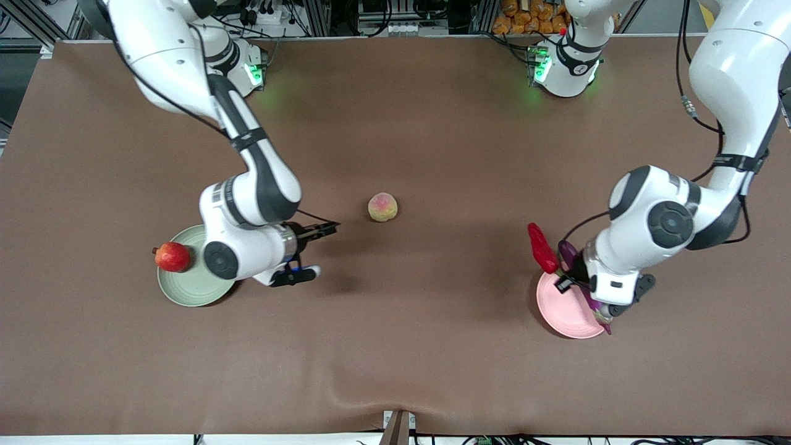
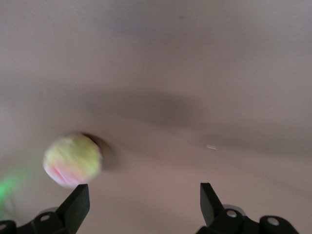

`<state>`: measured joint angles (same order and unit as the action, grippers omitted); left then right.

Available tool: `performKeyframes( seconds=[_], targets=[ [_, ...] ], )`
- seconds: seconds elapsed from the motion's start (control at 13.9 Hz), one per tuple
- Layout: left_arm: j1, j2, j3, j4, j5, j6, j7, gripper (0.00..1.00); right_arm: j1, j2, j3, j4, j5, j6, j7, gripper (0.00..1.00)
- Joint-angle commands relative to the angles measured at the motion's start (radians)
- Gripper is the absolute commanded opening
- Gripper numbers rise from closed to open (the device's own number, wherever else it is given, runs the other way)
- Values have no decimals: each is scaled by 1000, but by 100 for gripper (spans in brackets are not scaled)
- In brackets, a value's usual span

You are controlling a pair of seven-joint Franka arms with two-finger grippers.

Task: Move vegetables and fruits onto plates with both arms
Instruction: 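Release the apple on the green plate while the left gripper carries the chili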

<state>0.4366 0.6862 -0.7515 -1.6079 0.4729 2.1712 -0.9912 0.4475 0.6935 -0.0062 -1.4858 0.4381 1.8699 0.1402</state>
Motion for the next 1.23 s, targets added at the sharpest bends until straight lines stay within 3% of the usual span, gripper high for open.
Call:
performKeyframes(
  seconds=[0.0,0.29,1.01,1.15],
  targets=[
    [-25,71,59,95,-13,-31,109,0,167,-8,-15,-71,16,154,236,100],
    [-41,116,98,149,-14,-31,118,0,252,-6,-15,-110,16,225,346,100],
    [-101,174,121,258,-19,-31,118,0,290,24,-18,-133,-28,314,389,100],
    [-131,171,162,264,-20,-31,118,0,303,26,-17,-133,-28,331,439,100]
  ],
)
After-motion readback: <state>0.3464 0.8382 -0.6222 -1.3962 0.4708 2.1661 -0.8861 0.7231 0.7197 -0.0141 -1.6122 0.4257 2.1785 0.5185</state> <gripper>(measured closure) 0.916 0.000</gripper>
